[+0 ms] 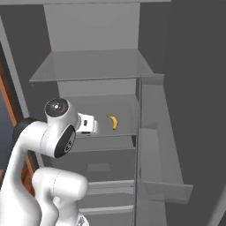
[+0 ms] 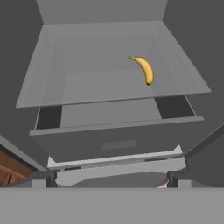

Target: Retrieve the pear and banana from the fridge and place them into the bowl on the dining table.

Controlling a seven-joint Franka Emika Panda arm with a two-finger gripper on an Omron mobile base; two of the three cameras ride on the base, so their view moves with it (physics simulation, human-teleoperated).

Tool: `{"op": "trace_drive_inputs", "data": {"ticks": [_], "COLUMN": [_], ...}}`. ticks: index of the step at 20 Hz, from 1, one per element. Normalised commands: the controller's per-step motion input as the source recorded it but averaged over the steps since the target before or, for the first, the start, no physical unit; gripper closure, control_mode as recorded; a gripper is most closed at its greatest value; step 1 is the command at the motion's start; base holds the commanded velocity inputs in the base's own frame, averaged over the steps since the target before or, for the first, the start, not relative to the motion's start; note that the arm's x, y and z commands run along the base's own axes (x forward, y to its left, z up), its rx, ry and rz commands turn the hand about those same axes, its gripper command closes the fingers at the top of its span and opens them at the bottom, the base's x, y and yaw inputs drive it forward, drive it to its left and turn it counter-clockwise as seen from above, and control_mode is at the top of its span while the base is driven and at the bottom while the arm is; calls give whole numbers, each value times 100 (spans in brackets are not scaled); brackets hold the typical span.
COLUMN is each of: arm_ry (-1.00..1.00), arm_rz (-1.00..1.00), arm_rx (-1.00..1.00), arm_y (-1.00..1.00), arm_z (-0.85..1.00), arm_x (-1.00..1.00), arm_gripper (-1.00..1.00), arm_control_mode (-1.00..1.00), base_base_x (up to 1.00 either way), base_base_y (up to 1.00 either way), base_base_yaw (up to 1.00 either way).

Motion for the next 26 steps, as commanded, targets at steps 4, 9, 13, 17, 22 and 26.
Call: {"op": "trace_drive_inputs", "data": {"ticks": [4,9,13,17,22,26], "arm_ry": [0,0,0,0,0,0], "arm_rz": [0,-2,-3,0,0,0], "arm_rx": [0,0,0,0,0,0], "arm_y": [0,0,-1,-4,-11,-22], "arm_z": [-30,-13,-10,-4,-2,-2], "arm_x": [53,40,36,38,39,38], "arm_gripper": [-100,-100,-100,-100,-100,-100], "arm_control_mode": [-100,-100,-100,-100,-100,-100], "base_base_x": [0,0,0,0,0,0], "base_base_y": [0,0,0,0,0,0], "base_base_yaw": [0,0,0,0,0,0]}}
